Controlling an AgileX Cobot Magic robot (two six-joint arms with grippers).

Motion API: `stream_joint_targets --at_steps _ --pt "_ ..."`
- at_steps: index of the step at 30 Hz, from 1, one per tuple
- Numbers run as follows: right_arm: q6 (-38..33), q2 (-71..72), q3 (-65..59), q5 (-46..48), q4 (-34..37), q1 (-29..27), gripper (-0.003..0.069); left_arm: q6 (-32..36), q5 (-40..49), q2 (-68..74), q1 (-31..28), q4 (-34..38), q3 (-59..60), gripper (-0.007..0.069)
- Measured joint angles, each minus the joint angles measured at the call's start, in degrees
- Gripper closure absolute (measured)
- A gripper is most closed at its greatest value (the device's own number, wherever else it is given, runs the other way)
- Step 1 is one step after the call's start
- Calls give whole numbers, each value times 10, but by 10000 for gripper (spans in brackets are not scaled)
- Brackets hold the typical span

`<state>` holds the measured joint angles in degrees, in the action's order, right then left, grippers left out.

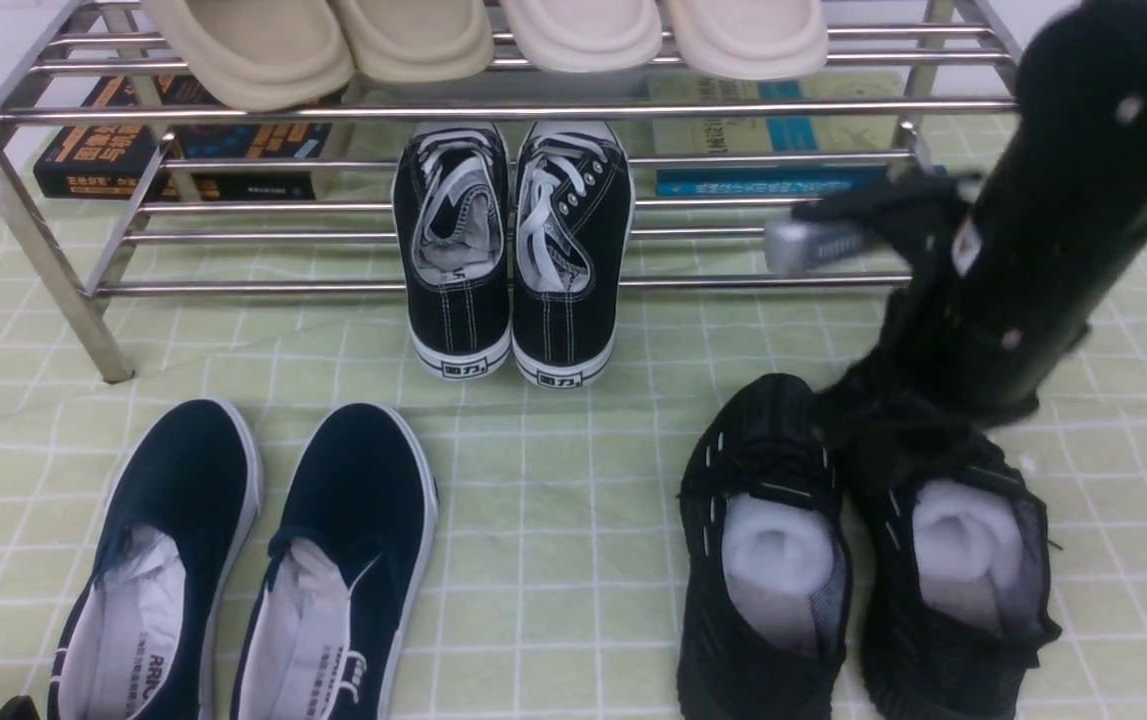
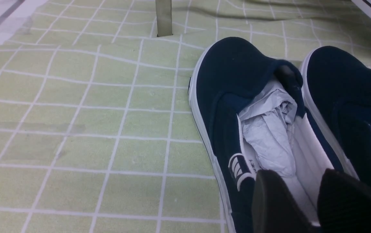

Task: Take the shoes off the shelf with your hand from the green coffee tablecloth.

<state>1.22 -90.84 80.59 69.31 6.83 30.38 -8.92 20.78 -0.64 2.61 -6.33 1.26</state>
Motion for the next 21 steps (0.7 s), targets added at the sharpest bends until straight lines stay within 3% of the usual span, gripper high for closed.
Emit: stream_joint_targets --at_steps 9,13,15,18,19,21 --pt "-35 160 -71 11 -12 0 643 0 0 0 0 0 0 383" --pt "-38 280 -165 -6 -12 0 674 0 0 0 0 0 0 383" --pt "-38 325 -216 -56 -12 0 674 0 0 0 0 0 0 383" --pt "-38 433 -344 -232 -10 0 674 0 0 0 0 0 0 383" --pt "-38 438 -360 -243 -10 0 674 0 0 0 0 0 0 383" --pt "-38 496 -456 -383 -6 0 673 0 0 0 0 -1 0 383"
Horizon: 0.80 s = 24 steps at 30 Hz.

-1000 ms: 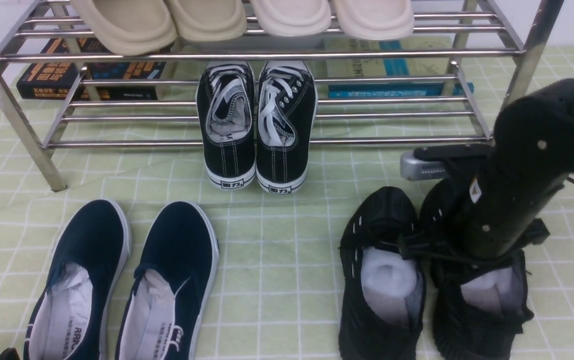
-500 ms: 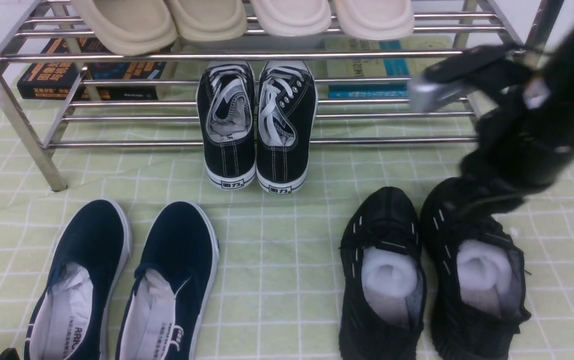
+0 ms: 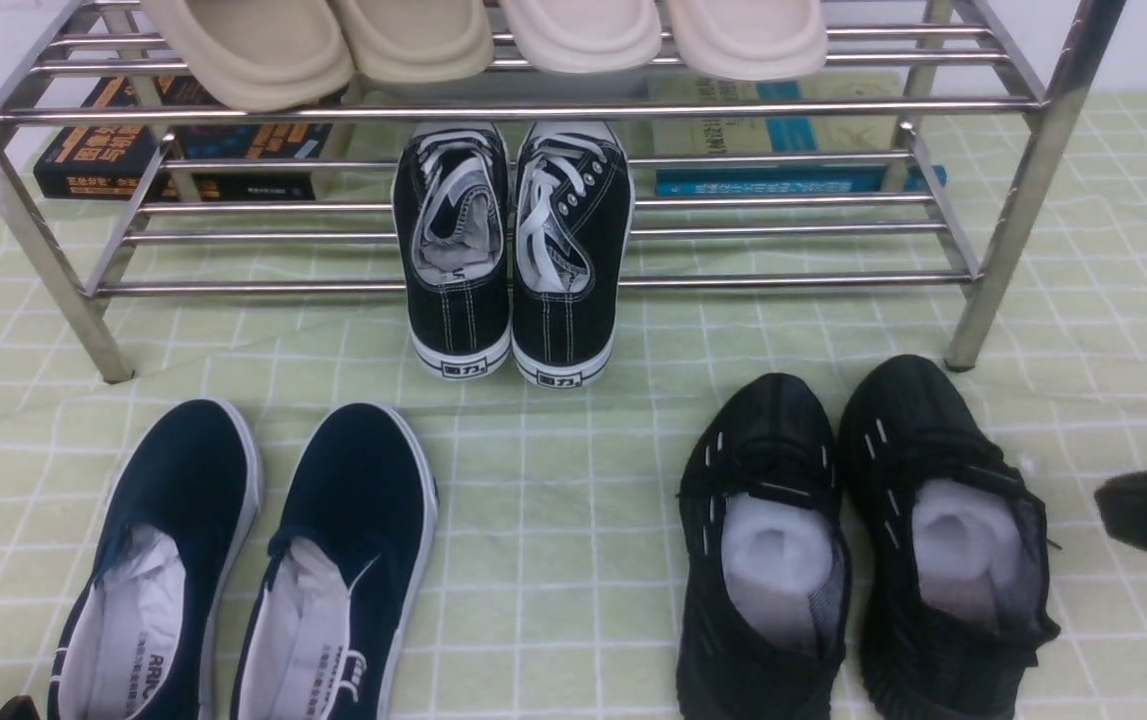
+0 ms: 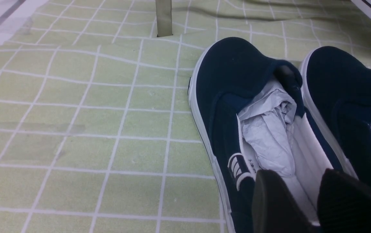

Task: Take the shoes off the shelf with your hand from the green coffee tablecloth.

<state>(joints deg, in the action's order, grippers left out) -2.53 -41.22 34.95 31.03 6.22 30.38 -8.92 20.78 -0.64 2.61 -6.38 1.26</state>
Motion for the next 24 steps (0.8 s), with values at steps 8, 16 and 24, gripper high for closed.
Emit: stream_joint_targets --at_steps 8,16,24 --pt "0 79 -163 -248 4 0 671 0 0 0 0 -1 0 383" --pt "0 86 -230 -276 4 7 669 0 0 0 0 -1 0 383" --pt "-1 85 -247 -278 -20 24 663 0 0 0 0 -2 0 383"
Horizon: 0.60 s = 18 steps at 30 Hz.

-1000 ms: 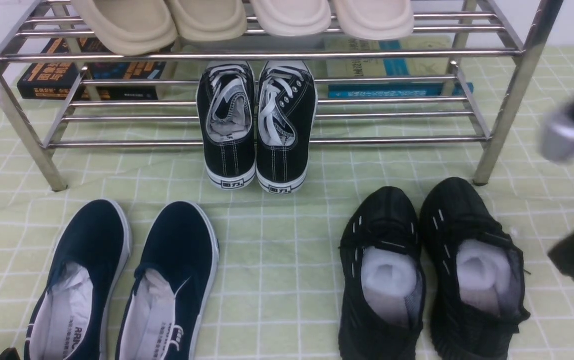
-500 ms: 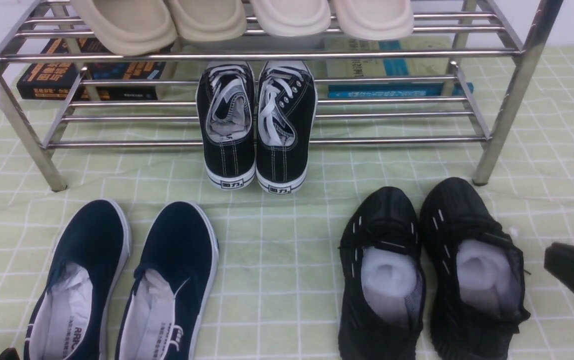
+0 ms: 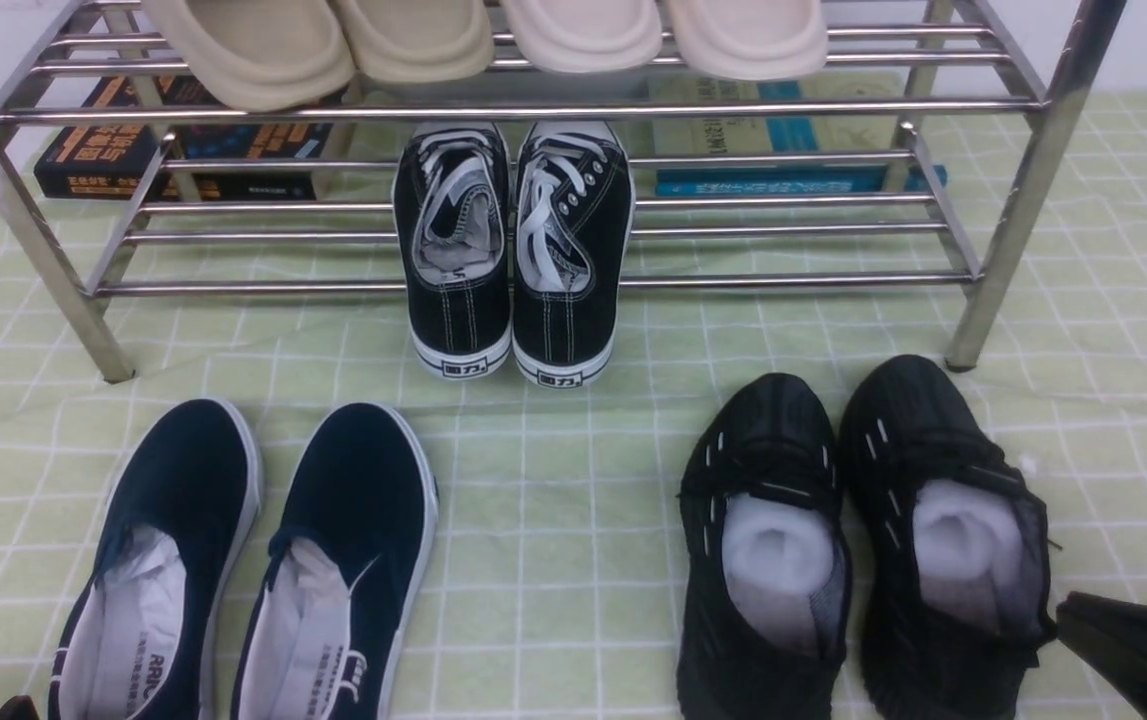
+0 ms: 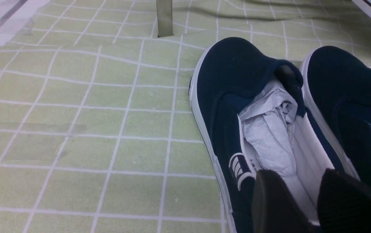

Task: Take the shoes off the shelf with your hand from the green coffee tablecloth.

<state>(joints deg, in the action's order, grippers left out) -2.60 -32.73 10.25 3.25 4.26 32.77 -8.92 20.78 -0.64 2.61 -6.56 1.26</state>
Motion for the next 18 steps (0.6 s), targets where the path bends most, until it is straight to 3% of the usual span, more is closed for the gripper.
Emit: stream_joint_targets --at_steps 9,11,12,14,15,18 --pt "1 64 -25 15 -2 -25 657 0 0 0 0 0 0 383" --pt "1 97 -41 24 0 -53 657 0 0 0 0 0 0 383" --pt "1 139 -62 43 1 -101 655 0 0 0 0 0 0 383" --pt "1 168 -81 60 2 -130 656 0 0 0 0 0 0 383" --pt "1 213 -103 86 2 -187 654 0 0 0 0 0 0 383" --pt "1 283 -116 145 4 -253 652 0 0 0 0 -2 0 383"
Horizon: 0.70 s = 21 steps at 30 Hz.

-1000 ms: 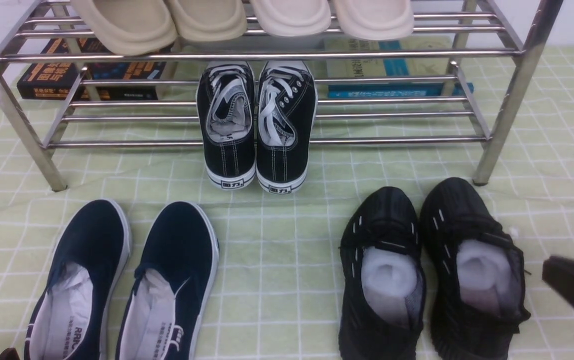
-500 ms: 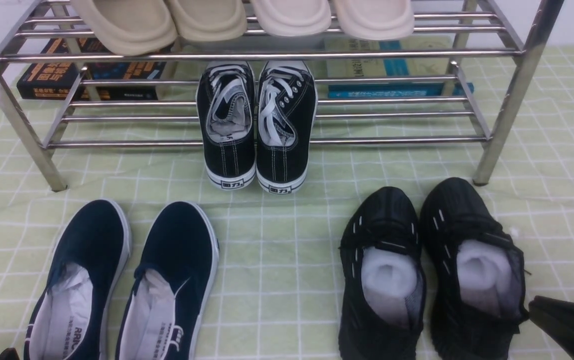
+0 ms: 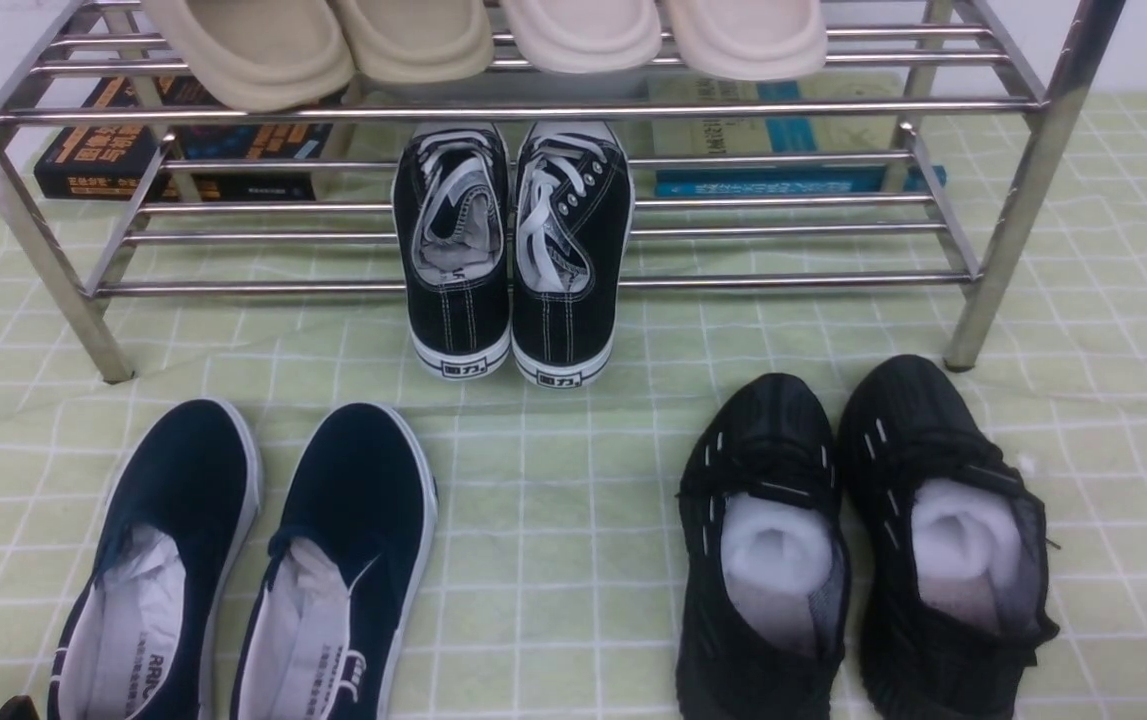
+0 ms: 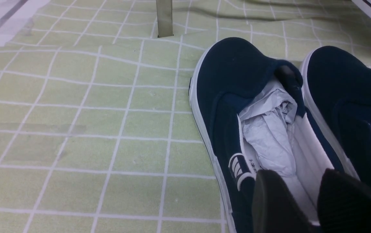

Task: Take the shoes off the shelf with your hand from the green coffee tablecloth.

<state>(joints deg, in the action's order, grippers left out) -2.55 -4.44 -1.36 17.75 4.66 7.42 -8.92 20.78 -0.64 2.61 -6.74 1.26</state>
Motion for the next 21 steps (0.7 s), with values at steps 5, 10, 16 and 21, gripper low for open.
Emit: stream_joint_targets --at_steps 5,10,16,21 --pt "0 49 5 42 1 -47 648 0 0 -1 0 -2 0 383" --pt "0 51 6 46 1 -50 647 0 0 -1 0 -3 0 383" --pt "0 51 6 46 1 -50 643 0 1 -1 0 -7 0 383" --pt "0 51 6 46 1 -50 636 0 1 -1 0 -11 0 383"
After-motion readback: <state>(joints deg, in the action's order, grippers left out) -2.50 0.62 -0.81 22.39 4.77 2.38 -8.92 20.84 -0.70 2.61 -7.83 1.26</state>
